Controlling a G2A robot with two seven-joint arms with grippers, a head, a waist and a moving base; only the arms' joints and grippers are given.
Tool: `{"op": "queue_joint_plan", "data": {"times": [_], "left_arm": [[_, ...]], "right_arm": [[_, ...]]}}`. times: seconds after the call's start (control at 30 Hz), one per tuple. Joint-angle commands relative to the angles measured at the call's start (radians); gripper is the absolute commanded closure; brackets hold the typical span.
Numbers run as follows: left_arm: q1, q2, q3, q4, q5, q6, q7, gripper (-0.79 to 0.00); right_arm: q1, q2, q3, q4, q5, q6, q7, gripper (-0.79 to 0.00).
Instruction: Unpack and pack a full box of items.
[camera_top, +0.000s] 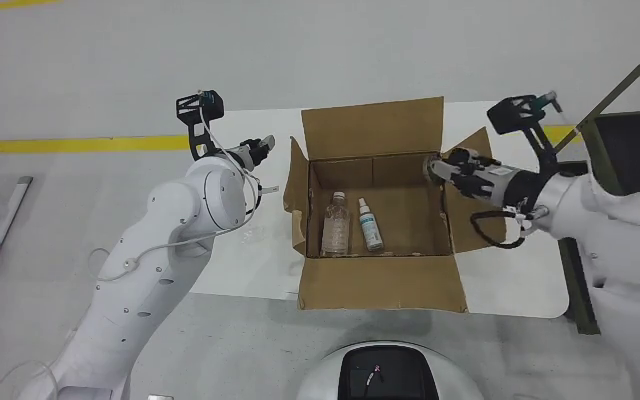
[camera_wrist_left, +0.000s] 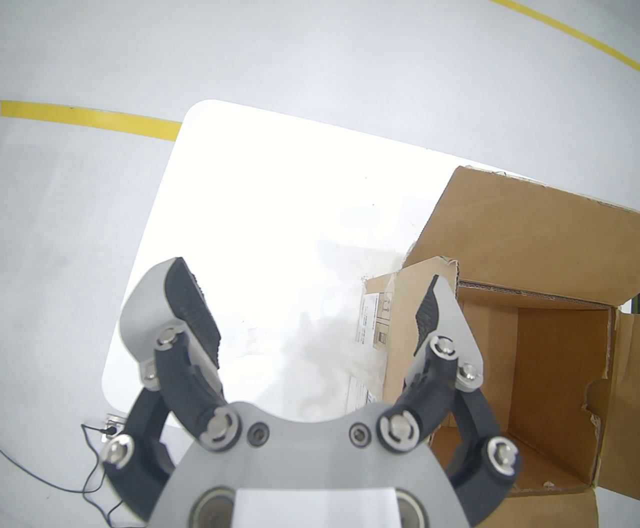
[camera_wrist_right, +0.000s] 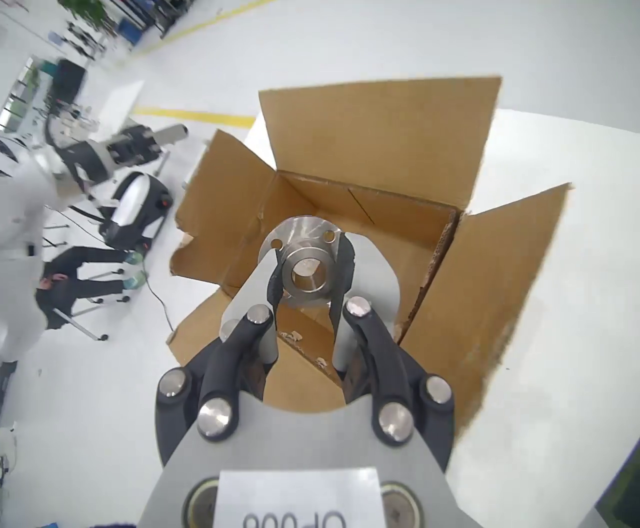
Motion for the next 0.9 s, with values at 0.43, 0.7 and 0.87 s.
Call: {"op": "queue_joint_plan", "data": {"times": [0.43,0.7,0.87], "left_arm": [[0.0,0.0,0.0,0.0,0.0,0.0,0.0,-0.785],[0.0,0.0,0.0,0.0,0.0,0.0,0.0,-0.785],[0.0,0.0,0.0,0.0,0.0,0.0,0.0,-0.785]], "right_arm": [[0.143,-0.055,-0.53,0.323,-0.559,0.25,-0.015,0.0],[0.188,-0.091,-0.6,0.473,-0.584,0.262,-0.026,0.0],[0.216,-0.114,-0.624,0.56,-0.538,0.227,-0.044,0.0]]}}
